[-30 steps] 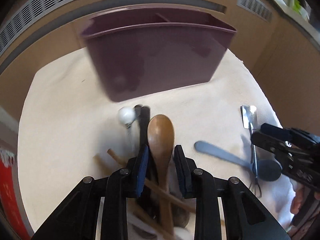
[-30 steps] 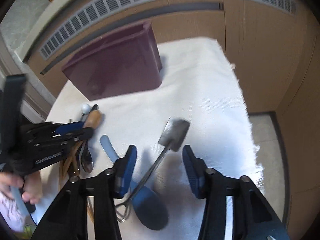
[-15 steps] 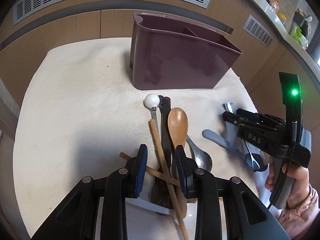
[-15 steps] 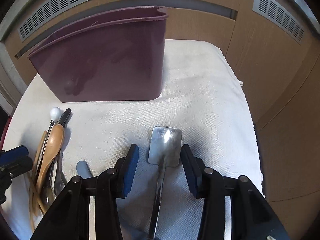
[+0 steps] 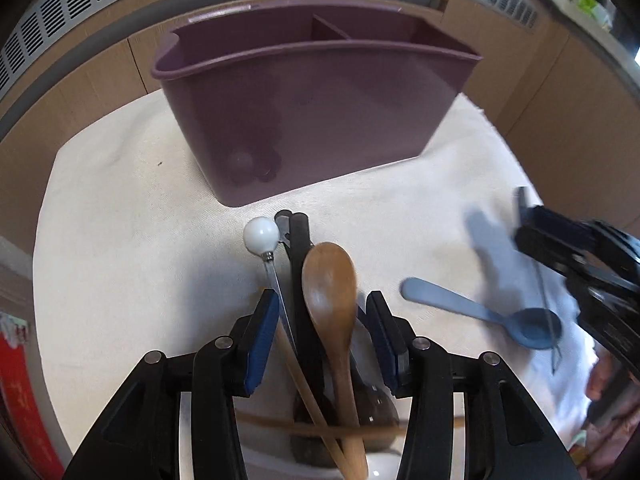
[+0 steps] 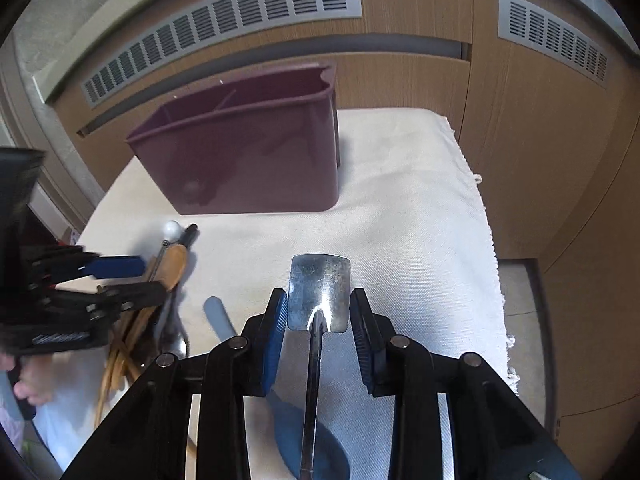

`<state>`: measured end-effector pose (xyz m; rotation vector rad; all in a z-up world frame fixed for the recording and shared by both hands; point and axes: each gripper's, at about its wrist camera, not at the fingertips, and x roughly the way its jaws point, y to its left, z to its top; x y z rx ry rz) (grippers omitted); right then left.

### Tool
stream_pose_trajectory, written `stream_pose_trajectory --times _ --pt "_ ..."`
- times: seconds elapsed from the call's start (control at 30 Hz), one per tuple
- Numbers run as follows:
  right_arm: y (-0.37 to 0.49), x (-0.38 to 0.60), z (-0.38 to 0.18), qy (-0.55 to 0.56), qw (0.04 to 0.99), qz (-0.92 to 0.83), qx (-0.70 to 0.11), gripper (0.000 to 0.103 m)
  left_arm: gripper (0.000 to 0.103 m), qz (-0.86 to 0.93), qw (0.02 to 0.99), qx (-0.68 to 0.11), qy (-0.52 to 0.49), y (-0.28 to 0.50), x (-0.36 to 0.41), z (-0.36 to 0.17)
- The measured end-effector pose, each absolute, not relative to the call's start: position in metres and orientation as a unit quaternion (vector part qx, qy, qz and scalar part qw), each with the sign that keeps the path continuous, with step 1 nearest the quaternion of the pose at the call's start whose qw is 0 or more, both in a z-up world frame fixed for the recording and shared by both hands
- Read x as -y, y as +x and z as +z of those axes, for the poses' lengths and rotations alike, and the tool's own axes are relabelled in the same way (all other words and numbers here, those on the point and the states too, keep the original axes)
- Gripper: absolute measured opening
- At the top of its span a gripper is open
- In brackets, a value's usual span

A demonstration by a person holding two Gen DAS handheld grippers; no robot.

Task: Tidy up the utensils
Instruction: 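Carry the wooden spoon and metal spatula up over the maroon holder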

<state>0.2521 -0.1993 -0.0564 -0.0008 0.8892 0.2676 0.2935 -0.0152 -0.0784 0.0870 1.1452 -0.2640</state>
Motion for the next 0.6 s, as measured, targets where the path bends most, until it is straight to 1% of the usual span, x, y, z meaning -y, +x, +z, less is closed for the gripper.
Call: stream_pose_trajectory --times 0.13,0.17,0.2,0.37,0.47,0.6 --pt "0.249 0.201 -0.051 0.000 0.901 0.137 -0.412 0.029 0.045 -0.105 0.845 -0.518 0.077 0.292 0.029 -0.079" --pt "0.251 0.203 -0.051 0.005 0.900 0.146 -0.410 0.029 0.034 -0.099 0.852 -0.508 0.084 0.289 0.031 -0.079" --pt "0.250 0.204 -0.050 0.008 0.901 0.151 -0.407 0.029 0.031 -0.095 0.858 -0.497 0.088 0.285 0.031 -0.077" --pt "0.238 0.203 -0.037 0.019 0.907 0.171 -0.384 0.029 0.031 -0.114 0.884 -0.453 0.022 0.257 0.013 -0.054" --pt "0.230 0.201 -0.027 0.020 0.911 0.182 -0.369 0.029 0.031 -0.116 0.906 -0.406 -0.015 0.233 0.000 -0.028" --pt "0.217 0.194 -0.014 0.000 0.920 0.181 -0.348 0.029 0.031 -0.116 0.927 -0.356 -0.026 0.213 -0.003 -0.002"
